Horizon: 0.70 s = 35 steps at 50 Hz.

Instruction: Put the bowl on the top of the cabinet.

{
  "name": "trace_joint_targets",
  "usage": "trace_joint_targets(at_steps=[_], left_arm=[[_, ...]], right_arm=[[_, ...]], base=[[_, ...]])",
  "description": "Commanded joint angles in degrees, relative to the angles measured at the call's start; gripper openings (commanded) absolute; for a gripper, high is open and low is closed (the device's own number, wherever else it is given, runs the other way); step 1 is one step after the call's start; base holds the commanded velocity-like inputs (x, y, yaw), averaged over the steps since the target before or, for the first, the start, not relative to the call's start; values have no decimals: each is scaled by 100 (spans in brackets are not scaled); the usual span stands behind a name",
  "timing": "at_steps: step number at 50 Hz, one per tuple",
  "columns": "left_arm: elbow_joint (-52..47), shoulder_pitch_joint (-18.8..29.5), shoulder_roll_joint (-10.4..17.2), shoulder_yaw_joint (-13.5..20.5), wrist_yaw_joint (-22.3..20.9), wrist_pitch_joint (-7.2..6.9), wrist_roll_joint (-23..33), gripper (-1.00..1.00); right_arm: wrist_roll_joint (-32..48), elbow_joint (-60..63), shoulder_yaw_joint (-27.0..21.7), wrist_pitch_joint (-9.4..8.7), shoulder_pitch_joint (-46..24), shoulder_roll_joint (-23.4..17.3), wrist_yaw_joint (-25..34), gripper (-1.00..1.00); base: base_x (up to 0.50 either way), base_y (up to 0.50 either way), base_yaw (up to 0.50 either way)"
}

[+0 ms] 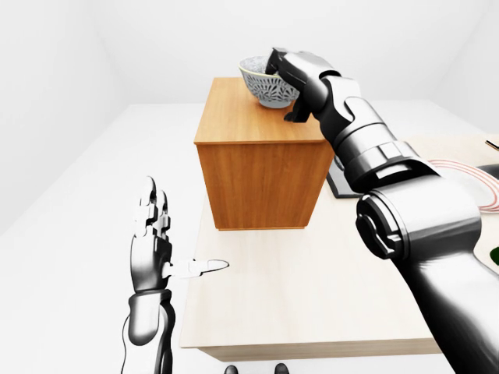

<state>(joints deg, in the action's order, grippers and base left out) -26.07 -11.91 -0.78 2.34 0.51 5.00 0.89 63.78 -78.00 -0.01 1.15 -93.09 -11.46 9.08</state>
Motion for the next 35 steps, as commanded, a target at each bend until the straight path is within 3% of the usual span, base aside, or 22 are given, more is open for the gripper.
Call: trace_joint_targets(at_steps=[1,15,35], left_arm=[[-37,30,-3,21,24,0,-2,100],[-22,50,-1,34,37,0,-12,100],[34,-1,0,-23,21,0,24,100]], right_arm=[[28,52,-39,-30,-45,-15,6,100],[94,50,-30,-19,-331,-154,149,100],[664,27,-109,74,-1557,-1069,646,100]], base=[[0,0,0],[0,0,0],[0,0,0]])
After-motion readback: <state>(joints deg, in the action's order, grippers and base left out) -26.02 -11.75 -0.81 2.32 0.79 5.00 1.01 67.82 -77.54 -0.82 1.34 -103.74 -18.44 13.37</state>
